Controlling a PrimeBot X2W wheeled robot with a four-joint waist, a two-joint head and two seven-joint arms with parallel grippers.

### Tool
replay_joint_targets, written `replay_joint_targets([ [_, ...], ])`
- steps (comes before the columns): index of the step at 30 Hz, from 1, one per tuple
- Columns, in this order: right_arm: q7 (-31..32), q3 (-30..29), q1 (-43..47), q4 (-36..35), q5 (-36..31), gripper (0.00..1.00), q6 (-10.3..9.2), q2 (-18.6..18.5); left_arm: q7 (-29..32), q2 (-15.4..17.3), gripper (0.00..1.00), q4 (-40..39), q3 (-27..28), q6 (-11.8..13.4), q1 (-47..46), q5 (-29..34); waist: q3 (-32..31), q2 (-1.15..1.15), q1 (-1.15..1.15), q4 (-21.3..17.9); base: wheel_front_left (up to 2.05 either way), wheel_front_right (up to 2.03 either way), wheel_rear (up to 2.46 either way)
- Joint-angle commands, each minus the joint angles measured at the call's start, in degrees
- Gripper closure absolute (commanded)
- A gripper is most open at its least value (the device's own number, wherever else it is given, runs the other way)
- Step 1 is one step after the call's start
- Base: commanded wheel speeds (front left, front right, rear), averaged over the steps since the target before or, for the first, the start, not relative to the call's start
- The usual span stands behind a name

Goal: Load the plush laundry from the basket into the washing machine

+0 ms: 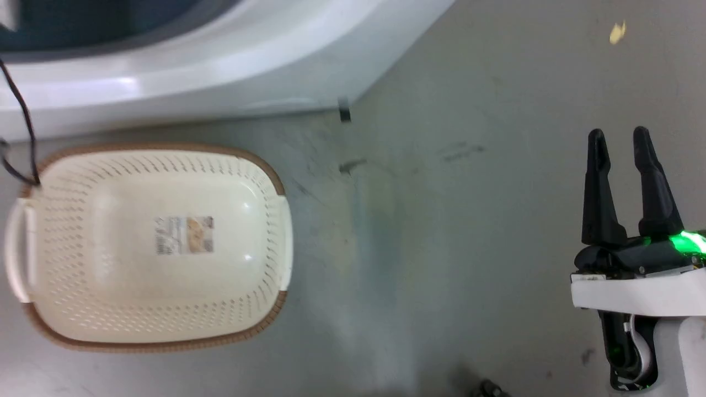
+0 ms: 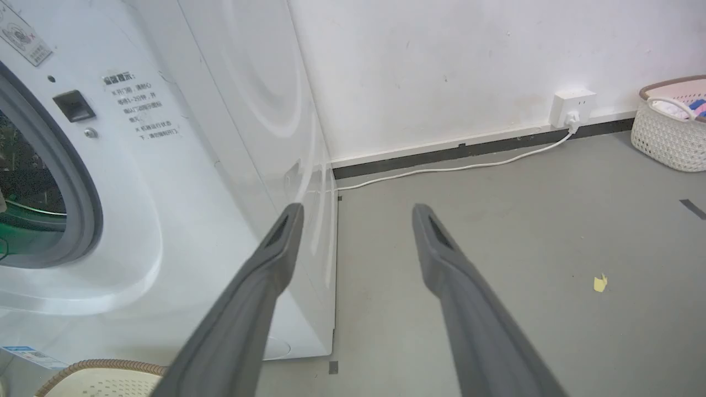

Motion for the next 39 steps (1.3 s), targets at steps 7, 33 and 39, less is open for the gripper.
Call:
replay_joint_targets([
  [7,-0.25,-1.32,3.25,1.13,-3.58,0.00,-0.04,-0.01,-9.42,-3.93,0.00,1.99,-1.56,-0.16,9.42,-2.86,-13.35,0.00,0.00,5.34,0.00,0.00,0.00],
  [33,-0.25,-1.41,16.60,2.39,-9.96,0.00,-0.04,-0.01,-20.49,-13.11,0.00,-46.20,11.03,19.48,69.91,0.43,-37.22,0.00,0.00,19.43,0.00,0.00,0.00],
  [39,-0.25,-1.44,18.86,3.40,-10.26,0.00,-0.04,-0.01,-20.49,-14.57,0.00,-47.56,10.45,20.81,77.32,3.37,-39.12,0.00,0.00,20.38,0.00,0.00,0.00],
])
